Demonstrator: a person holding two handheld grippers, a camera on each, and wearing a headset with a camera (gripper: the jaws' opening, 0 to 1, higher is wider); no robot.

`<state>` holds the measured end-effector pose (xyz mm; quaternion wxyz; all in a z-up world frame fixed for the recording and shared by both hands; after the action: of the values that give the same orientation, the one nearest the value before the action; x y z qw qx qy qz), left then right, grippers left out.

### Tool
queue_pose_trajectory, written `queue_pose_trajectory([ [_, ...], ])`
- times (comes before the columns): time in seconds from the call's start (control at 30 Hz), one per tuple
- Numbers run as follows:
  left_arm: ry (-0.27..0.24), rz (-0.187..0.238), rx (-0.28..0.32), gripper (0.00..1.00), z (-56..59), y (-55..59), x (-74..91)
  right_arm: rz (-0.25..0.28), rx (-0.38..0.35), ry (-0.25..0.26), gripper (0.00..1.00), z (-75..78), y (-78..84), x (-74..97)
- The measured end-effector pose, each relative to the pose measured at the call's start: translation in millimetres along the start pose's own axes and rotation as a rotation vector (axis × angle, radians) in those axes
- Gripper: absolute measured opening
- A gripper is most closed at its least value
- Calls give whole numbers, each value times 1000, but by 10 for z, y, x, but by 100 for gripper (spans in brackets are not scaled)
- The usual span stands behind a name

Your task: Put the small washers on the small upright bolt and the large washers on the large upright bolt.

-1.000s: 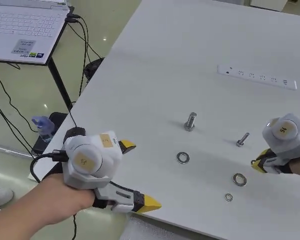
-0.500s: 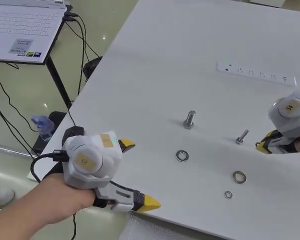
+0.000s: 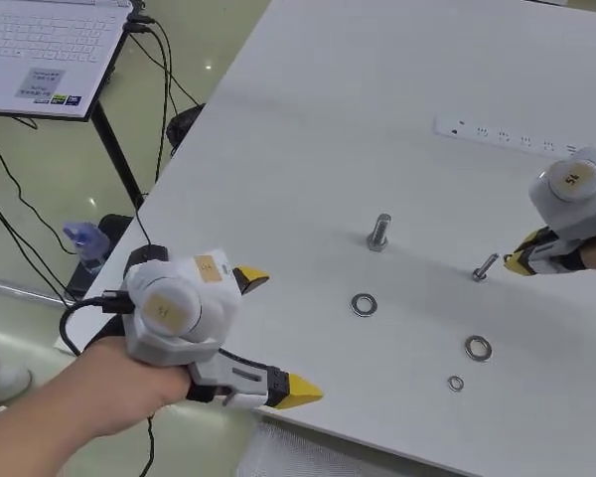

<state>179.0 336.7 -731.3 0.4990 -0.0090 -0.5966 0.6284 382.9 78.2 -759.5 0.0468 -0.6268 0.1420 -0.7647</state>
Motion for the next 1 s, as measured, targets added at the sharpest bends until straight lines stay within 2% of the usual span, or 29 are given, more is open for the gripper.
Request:
queue_pose_trajectory([
  [0.37,4,-24,-17,88,3,40,-41,-6,17,-15,13,52,-59,-90],
  [1.0,10,-22,-9,88,-39,62,-51,-19,28,-31,13,75,-96,-198],
])
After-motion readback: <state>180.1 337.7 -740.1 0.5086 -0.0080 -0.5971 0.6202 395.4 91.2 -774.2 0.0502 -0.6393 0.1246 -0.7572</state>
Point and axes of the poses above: the centre of the closed fingertips' face, and the gripper's own axes: x roughly backward along the fingers, z roughly to its right, y roughly out of its underside, the point moved 4 cm from there along x, roughly backward along the fingers, and after that the axes turned 13 degrees about x, right-handed, at the moved point
